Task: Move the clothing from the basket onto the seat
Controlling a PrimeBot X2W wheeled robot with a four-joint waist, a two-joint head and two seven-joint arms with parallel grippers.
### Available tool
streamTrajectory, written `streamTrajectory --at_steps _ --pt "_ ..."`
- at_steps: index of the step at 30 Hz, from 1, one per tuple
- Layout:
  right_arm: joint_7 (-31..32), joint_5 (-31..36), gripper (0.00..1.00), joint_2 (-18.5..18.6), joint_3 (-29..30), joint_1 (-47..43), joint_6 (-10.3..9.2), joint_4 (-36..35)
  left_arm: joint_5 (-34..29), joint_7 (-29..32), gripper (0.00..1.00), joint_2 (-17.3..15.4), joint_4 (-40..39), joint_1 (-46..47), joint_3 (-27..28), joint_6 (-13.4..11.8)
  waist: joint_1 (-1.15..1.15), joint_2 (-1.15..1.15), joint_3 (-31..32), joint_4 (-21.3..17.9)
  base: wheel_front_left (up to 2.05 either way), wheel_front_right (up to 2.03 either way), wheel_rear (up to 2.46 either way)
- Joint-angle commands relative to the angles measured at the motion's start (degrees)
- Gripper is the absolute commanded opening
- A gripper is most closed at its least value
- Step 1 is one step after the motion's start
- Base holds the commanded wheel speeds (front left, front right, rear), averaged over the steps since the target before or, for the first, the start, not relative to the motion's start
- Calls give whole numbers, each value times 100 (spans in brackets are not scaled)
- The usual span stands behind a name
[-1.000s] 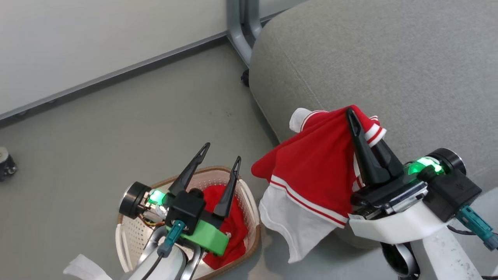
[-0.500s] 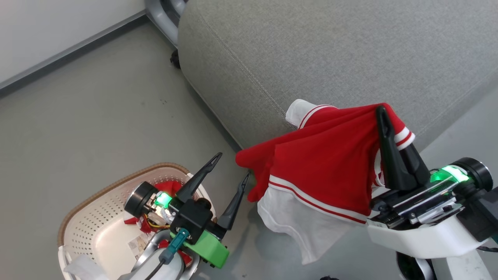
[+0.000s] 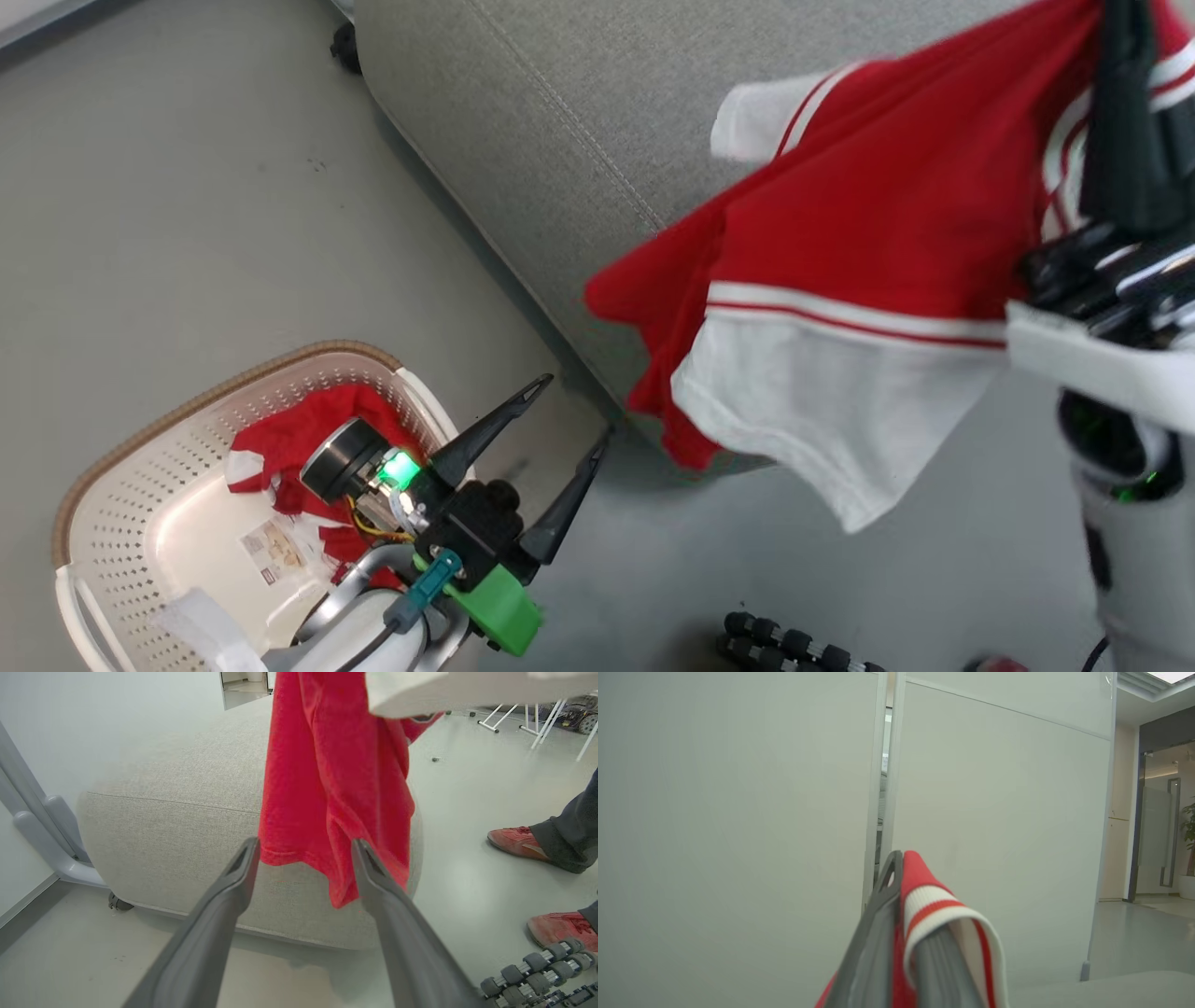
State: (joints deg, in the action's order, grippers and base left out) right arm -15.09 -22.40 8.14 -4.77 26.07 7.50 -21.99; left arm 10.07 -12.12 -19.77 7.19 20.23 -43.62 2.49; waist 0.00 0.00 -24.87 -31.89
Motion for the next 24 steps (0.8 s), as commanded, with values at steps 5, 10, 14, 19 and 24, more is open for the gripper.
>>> streamTrajectory --at_steps 5,10,14,19,24 --pt "-11 -371 0 802 435 1808 -3 552 -143 196 100 -140 -347 275 -115 106 0 0 -869 395 0 0 0" --pt "-11 -666 0 1516 875 3347 -4 1444 -205 224 100 -129 -484 426 -198 143 0 0 -1255 824 0 0 0" --pt "-11 -576 0 2050 983 4056 -4 2071 -225 145 100 -76 -475 593 -192 124 0 0 -1481 1155 0 0 0" --pt "-11 -452 0 2303 1039 3936 -4 2652 -248 38 100 8 -392 793 -183 102 0 0 -1659 1431 0 0 0" --pt "-11 -293 0 2018 1110 3038 -4 3377 -277 -56 100 79 -260 915 -209 87 0 0 -1686 1543 0 0 0"
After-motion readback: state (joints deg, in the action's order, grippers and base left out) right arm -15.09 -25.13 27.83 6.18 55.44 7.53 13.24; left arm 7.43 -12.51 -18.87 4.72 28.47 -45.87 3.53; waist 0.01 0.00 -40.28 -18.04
